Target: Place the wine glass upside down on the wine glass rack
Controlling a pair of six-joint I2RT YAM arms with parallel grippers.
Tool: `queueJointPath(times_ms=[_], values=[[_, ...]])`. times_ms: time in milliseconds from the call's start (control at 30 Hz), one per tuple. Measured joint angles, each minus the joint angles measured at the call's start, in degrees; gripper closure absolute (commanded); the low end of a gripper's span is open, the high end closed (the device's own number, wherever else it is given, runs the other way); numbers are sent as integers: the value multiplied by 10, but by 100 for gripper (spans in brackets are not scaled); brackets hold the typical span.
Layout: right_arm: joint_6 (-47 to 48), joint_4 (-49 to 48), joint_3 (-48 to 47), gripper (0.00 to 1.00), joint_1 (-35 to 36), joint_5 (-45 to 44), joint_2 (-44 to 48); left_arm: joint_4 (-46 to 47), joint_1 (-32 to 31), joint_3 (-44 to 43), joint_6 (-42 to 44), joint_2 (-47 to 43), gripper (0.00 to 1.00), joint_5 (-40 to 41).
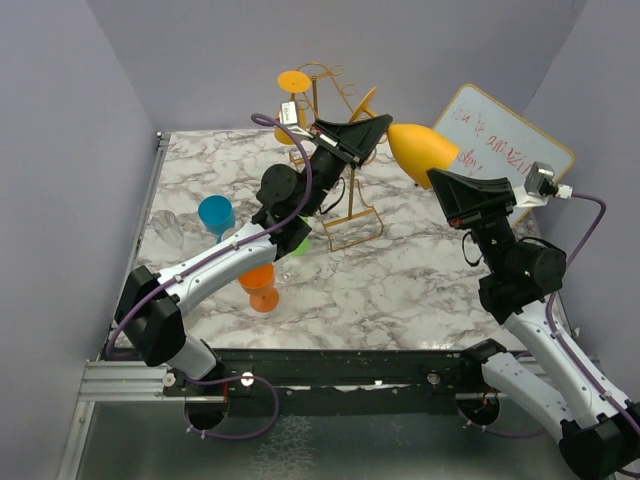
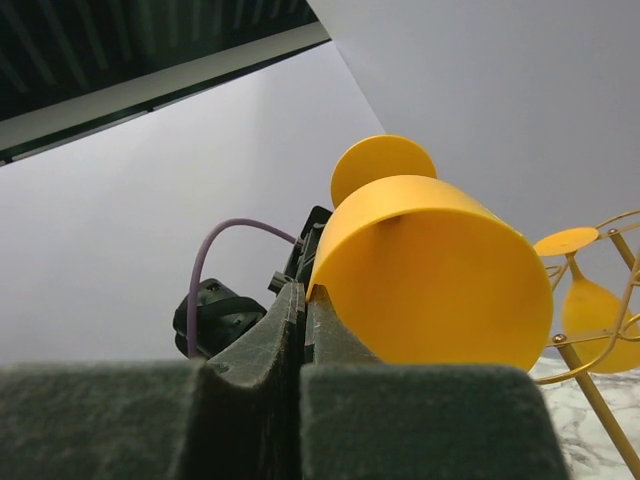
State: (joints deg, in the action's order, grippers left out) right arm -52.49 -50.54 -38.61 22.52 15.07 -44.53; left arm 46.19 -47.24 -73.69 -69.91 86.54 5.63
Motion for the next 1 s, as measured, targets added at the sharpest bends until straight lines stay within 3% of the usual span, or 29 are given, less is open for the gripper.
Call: queueJointPath(times_ms=[67,233,367,667,1000], values=[[0,0,0,98,0,1,0,3,0,0,5,0,100,0],[-2,31,-5,55,0,4,4,5,0,0,38,-1,100,1],[-3,79,-7,38,0,9,13,4,0,2,87,-9,100,1],[16,164,-9,34,0,6,58,-60,66,-14,190,-55,100,-49],[42,242,-23,34,0,-7,104,-300,232,-132,260,-61,100,-184]])
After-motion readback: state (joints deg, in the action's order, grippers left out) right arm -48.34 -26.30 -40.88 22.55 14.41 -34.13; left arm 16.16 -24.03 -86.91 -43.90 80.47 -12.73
